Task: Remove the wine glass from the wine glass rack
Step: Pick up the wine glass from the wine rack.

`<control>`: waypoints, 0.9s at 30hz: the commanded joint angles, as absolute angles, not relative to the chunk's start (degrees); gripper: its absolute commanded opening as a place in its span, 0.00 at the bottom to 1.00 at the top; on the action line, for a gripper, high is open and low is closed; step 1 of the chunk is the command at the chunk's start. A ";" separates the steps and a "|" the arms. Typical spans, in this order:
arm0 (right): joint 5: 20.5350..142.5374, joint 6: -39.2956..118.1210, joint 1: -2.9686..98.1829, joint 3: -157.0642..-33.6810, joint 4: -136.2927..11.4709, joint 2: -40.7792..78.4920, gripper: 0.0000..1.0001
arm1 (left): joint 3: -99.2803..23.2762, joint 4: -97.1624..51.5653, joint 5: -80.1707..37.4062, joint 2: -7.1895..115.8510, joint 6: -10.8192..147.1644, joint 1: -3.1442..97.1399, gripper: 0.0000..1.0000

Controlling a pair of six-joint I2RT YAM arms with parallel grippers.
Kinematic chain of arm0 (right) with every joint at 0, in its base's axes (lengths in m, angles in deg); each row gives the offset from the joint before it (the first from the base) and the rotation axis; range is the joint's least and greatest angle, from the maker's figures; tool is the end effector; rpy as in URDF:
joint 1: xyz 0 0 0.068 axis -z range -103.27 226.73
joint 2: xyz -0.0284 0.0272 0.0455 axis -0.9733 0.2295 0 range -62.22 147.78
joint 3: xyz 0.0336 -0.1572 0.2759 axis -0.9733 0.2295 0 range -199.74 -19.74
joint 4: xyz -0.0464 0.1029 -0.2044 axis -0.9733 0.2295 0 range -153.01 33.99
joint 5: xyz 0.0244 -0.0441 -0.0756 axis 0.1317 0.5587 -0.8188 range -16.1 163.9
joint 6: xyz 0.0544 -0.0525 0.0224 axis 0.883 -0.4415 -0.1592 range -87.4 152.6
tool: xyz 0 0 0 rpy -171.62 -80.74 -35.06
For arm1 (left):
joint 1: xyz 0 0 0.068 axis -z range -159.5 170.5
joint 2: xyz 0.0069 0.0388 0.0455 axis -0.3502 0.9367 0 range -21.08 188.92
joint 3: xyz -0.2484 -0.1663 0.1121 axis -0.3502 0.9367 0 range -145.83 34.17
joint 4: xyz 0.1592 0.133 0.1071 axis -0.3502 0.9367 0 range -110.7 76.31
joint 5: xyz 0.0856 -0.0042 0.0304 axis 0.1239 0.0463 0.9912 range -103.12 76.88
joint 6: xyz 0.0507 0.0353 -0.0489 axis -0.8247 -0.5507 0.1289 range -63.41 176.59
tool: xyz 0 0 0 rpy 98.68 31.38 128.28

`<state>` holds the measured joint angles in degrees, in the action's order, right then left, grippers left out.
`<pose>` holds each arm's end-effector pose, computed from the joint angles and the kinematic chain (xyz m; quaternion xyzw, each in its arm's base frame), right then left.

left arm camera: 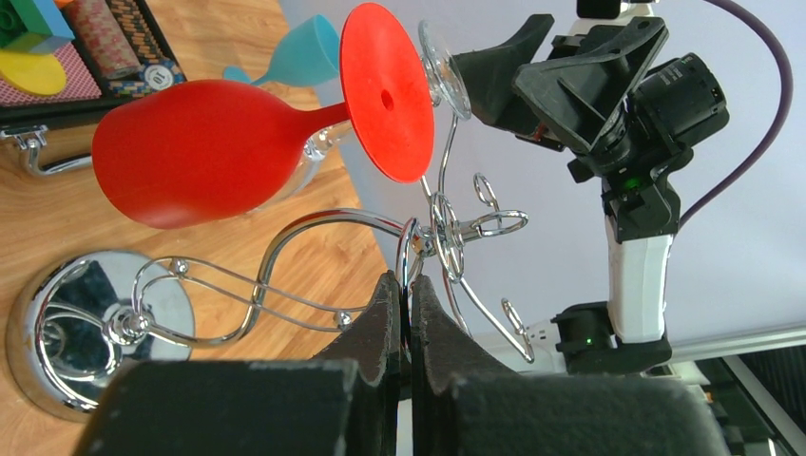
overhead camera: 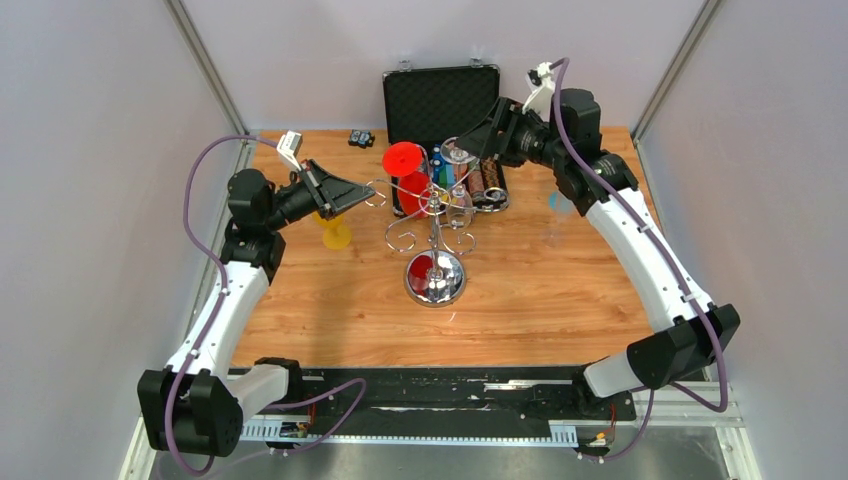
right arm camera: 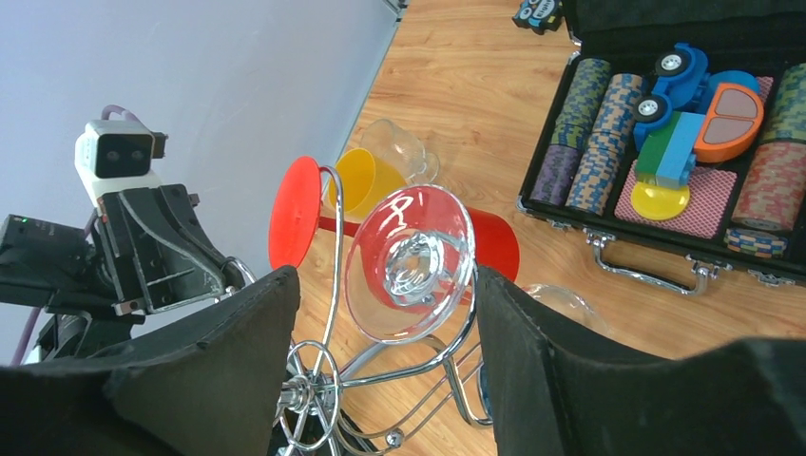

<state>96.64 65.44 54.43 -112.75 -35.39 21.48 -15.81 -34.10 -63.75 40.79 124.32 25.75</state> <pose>0.2839 0.1447 0.4746 -0.0420 0.8019 0.4074 0.4349 0.2068 -0.0714 0.4059 -0.0652 0.6982 -0.6249 0.3432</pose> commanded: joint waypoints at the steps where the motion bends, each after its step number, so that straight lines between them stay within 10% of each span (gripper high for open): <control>1: 99.72 67.22 54.59 -112.71 -41.42 20.70 0.66 | -14.87 -33.88 -65.48 39.75 119.14 25.77 0.00; 27: 105.74 74.36 54.57 -109.56 -45.78 21.35 0.58 | -12.99 -35.47 -65.95 41.49 118.49 25.77 0.00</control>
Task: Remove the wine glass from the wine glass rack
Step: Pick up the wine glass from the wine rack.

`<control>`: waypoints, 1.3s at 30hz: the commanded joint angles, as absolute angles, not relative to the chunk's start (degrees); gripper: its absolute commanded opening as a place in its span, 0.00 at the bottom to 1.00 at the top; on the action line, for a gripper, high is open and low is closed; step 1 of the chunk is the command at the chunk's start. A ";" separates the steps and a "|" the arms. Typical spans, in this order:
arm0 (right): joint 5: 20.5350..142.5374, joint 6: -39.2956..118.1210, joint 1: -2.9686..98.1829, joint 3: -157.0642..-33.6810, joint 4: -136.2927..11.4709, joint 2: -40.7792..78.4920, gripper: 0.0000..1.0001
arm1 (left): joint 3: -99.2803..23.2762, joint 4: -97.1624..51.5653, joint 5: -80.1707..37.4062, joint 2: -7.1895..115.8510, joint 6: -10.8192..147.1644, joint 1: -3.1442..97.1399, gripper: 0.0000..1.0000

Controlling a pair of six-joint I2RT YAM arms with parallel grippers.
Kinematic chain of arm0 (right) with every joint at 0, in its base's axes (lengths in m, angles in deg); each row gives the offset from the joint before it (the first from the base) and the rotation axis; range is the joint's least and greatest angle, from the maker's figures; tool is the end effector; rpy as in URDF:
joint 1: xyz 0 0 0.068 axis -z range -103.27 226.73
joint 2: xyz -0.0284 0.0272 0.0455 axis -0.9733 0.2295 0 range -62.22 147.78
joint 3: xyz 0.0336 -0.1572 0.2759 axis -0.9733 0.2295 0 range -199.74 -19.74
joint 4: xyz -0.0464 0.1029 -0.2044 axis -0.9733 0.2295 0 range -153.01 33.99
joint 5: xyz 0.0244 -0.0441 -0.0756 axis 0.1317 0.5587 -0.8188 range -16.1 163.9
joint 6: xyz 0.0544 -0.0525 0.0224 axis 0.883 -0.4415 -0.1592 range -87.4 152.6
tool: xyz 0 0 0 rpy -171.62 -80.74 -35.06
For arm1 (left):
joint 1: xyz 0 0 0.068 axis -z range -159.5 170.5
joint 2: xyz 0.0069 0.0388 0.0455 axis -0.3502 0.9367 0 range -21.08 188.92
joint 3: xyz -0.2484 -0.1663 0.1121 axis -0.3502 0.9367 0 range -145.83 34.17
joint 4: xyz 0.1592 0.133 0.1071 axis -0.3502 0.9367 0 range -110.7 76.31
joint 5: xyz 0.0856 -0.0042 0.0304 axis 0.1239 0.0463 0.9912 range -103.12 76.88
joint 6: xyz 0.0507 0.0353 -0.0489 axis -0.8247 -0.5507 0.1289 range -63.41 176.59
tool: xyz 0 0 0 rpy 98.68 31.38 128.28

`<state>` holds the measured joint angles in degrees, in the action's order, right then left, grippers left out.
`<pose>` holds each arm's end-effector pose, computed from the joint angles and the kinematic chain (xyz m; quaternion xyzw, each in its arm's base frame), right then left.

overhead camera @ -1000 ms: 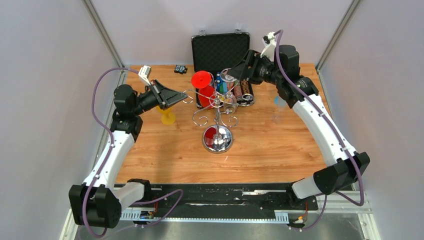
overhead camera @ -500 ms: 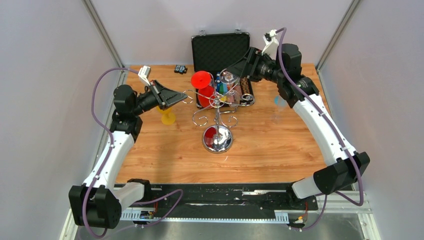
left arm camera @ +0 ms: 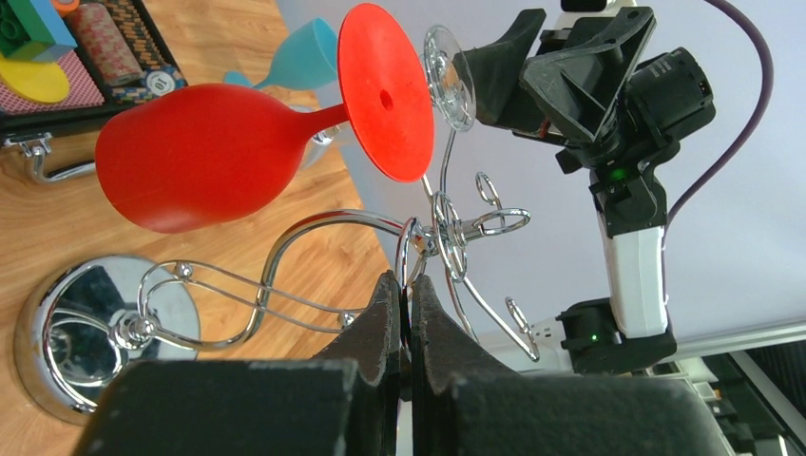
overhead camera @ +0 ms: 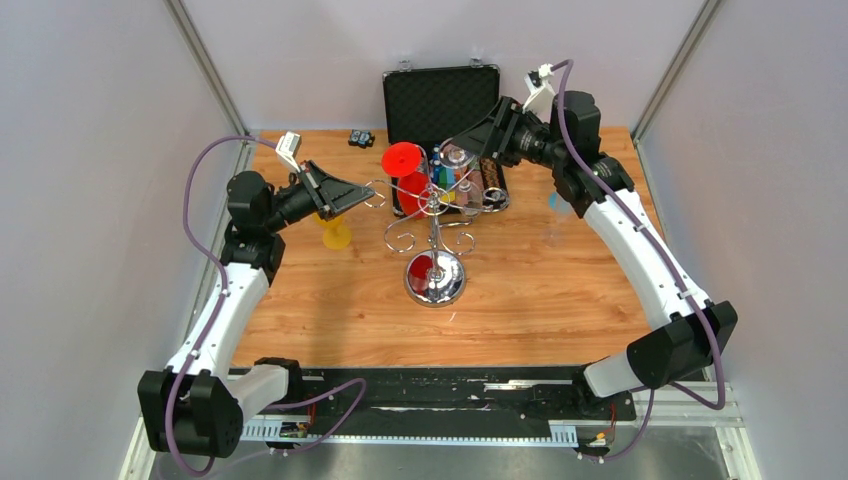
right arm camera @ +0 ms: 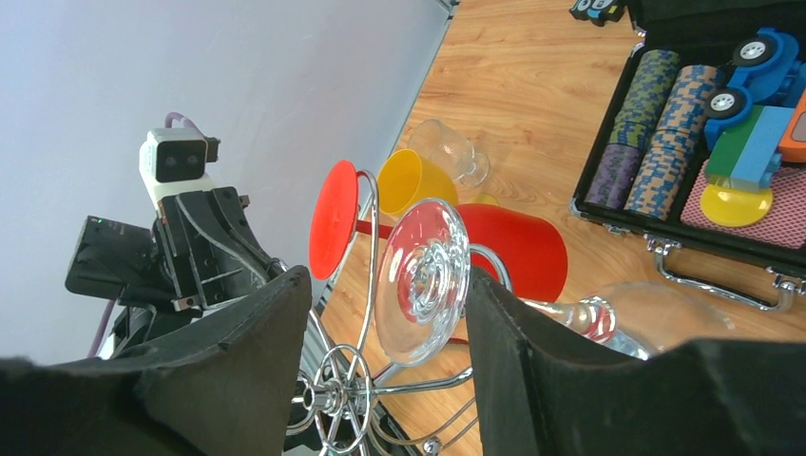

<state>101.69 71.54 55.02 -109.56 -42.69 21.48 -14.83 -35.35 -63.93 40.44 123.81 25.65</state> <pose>0.2882 0.1487 0.4732 -0.0312 0.7794 0.4647 0.4190 0.2052 -0.0710 0.4038 -0.0584 0.6963 -0.6243 0.3493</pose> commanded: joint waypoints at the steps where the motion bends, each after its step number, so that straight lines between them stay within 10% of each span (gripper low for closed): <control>1: 105.94 74.62 54.58 -109.56 -45.78 21.40 0.57 | -13.01 -35.51 -66.03 41.57 118.52 25.77 0.00; 39: 107.45 76.76 54.59 -108.50 -45.43 22.27 0.29 | -13.91 -35.51 -67.49 41.60 118.41 25.77 0.00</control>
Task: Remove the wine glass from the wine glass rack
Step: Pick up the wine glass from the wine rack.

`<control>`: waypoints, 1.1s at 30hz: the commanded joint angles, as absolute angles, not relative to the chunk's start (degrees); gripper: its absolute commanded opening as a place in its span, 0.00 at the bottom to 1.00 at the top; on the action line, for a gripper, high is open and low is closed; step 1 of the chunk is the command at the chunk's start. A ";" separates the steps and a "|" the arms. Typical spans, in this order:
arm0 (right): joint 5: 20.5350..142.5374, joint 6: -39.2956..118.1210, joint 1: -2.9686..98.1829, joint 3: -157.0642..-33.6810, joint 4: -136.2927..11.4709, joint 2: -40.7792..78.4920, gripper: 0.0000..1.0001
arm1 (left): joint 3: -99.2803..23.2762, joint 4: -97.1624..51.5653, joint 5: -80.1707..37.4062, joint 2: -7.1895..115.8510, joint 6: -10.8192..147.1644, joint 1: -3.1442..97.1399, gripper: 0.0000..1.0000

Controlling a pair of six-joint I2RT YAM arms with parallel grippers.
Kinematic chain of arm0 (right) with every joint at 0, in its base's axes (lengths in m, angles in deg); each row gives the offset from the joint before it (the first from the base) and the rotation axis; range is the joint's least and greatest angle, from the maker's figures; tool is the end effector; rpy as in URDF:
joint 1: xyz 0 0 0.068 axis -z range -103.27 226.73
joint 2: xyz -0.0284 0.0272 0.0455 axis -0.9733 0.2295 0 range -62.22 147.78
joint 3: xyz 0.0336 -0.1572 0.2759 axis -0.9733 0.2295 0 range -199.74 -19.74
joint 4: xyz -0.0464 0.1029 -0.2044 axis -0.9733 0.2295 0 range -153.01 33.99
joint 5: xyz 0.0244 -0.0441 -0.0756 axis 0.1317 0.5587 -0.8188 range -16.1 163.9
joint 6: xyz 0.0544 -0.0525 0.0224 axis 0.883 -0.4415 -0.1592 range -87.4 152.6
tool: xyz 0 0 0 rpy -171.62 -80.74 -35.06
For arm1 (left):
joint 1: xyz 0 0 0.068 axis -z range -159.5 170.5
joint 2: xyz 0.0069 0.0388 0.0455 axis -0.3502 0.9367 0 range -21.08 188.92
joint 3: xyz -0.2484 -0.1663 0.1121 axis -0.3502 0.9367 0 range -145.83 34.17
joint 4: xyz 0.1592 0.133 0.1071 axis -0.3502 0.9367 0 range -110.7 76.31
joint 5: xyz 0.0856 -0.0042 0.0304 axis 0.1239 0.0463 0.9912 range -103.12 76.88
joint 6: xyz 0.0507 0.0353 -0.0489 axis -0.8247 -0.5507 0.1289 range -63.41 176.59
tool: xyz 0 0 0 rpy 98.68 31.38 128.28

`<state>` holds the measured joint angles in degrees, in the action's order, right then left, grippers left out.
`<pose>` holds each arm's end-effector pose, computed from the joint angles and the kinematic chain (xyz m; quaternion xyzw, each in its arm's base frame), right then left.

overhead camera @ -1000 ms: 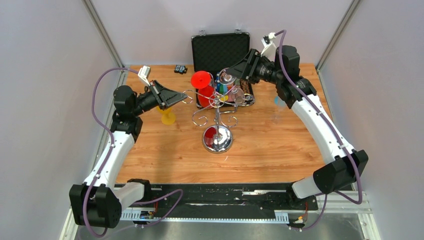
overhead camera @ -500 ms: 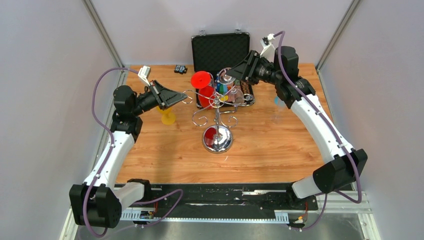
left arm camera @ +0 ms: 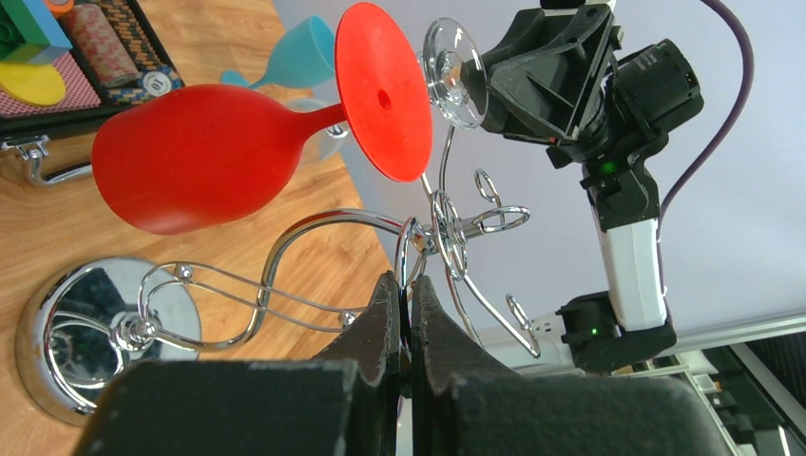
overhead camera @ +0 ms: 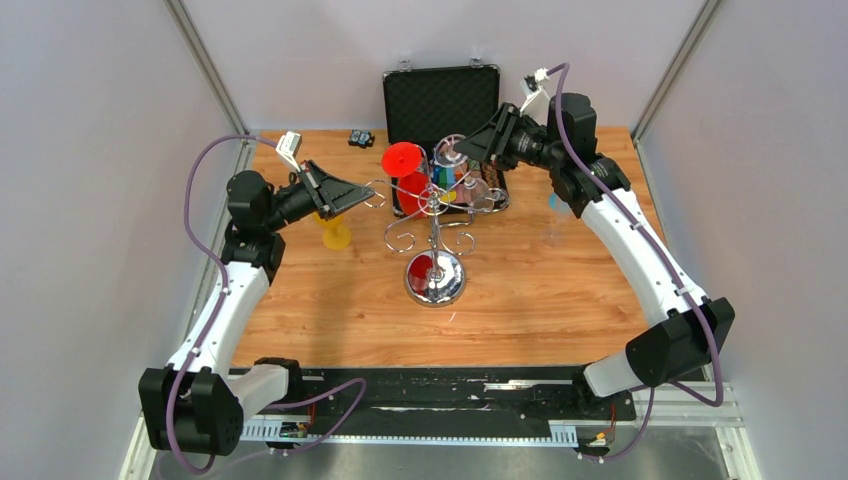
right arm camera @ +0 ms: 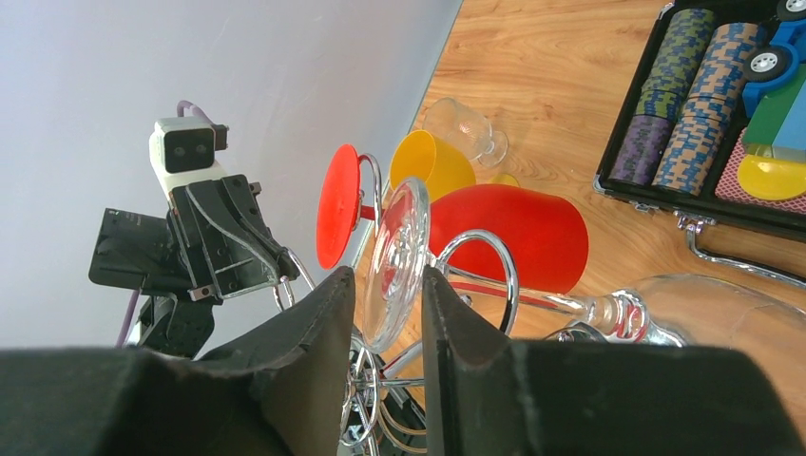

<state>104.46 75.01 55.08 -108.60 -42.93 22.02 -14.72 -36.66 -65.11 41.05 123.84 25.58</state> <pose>0.2898 0.1521 0.4656 -0.0187 0.7838 0.4877 0.3840 0.2071 -0.0718 0.4038 -0.0486 0.6950 -0.6280 0.3467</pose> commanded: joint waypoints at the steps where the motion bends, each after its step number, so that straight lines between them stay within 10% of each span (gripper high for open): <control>1: 107.61 76.76 54.59 -108.43 -45.43 22.39 0.28 | -13.98 -35.41 -67.52 41.57 118.41 25.77 0.00; 15: 110.37 77.58 54.54 -108.32 -45.41 24.08 0.01 | -13.95 -34.93 -67.88 41.16 118.14 25.77 0.00; 33: 108.56 81.57 57.50 -107.95 -46.18 19.95 0.00 | -14.90 -31.92 -67.53 39.51 116.92 25.77 0.00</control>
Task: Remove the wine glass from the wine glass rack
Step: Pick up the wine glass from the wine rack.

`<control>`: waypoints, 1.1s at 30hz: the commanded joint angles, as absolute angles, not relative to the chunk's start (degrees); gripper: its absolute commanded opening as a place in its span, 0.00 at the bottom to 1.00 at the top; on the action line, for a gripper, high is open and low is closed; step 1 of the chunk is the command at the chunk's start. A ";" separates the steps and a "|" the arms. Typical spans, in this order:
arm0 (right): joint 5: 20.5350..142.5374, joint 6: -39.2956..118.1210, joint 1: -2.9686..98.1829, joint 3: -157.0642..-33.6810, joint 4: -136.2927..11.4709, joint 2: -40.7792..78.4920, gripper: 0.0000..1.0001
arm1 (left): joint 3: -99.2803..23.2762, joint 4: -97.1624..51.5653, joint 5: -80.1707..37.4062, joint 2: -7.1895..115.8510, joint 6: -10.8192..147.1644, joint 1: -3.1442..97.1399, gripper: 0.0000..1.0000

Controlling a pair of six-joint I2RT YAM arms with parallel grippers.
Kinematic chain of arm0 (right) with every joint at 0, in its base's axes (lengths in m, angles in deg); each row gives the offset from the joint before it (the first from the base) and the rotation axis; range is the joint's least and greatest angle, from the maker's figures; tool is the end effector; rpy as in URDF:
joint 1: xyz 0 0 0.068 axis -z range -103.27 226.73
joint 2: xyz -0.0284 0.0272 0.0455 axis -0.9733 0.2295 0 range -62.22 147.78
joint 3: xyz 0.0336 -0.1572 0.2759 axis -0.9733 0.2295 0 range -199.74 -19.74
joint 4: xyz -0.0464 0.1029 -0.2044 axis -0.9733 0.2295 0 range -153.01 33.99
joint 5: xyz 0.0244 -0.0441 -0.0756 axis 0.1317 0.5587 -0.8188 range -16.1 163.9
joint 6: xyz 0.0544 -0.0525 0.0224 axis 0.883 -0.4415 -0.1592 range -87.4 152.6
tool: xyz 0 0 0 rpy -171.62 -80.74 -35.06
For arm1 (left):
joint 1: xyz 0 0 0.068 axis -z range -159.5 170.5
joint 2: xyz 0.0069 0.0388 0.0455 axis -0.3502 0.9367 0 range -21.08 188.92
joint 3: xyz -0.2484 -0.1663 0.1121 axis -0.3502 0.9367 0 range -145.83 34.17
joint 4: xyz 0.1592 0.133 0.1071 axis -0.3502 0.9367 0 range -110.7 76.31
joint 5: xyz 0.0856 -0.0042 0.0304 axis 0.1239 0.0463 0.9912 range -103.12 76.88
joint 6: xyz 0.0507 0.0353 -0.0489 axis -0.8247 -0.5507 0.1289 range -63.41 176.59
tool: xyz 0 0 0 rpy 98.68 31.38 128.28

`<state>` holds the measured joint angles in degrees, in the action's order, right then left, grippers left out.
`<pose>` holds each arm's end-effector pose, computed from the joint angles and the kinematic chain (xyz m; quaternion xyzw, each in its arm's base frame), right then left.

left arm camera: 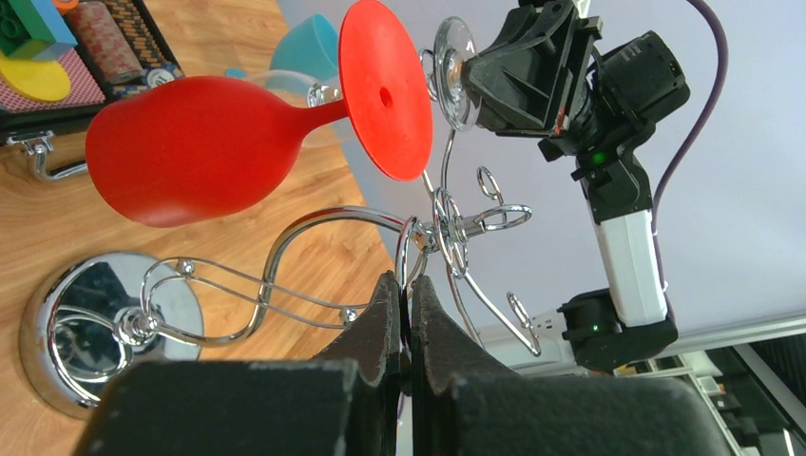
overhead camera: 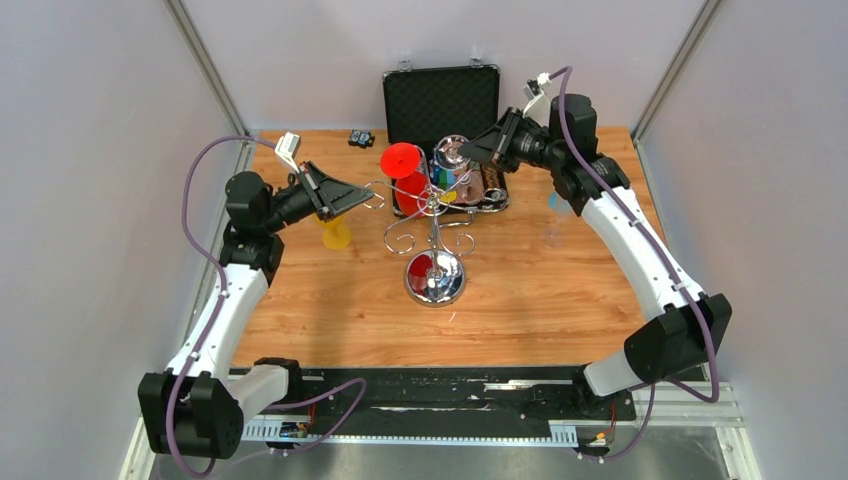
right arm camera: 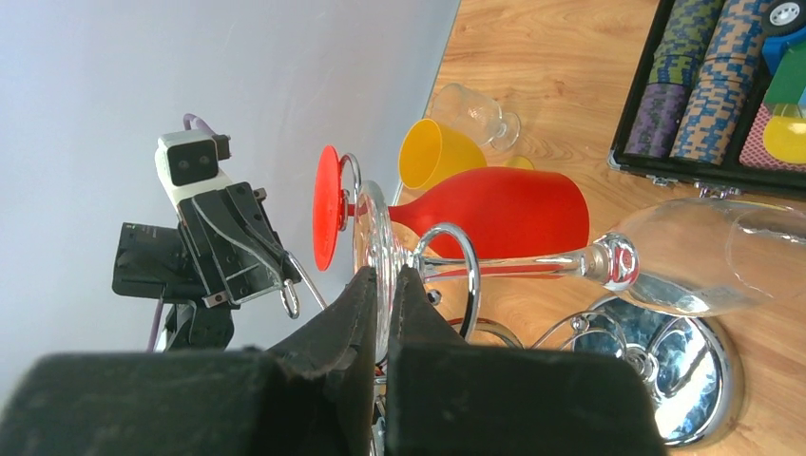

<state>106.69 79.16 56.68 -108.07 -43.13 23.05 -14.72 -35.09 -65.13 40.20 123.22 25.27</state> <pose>0.2983 0.1479 0.4578 0.0128 0.7883 0.5034 0.3535 0.2033 -0.0703 0.4034 -0.0503 0.6977 -0.6246 0.3473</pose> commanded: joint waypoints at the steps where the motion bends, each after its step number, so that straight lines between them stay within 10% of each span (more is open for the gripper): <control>1: 108.71 81.68 57.81 -107.82 -46.28 19.69 0.00 | -14.95 -31.85 -67.53 39.50 116.86 25.77 0.00; 33: 110.95 85.84 59.92 -98.69 -52.46 11.26 0.00 | -15.17 -29.27 -66.92 38.34 115.35 25.80 0.00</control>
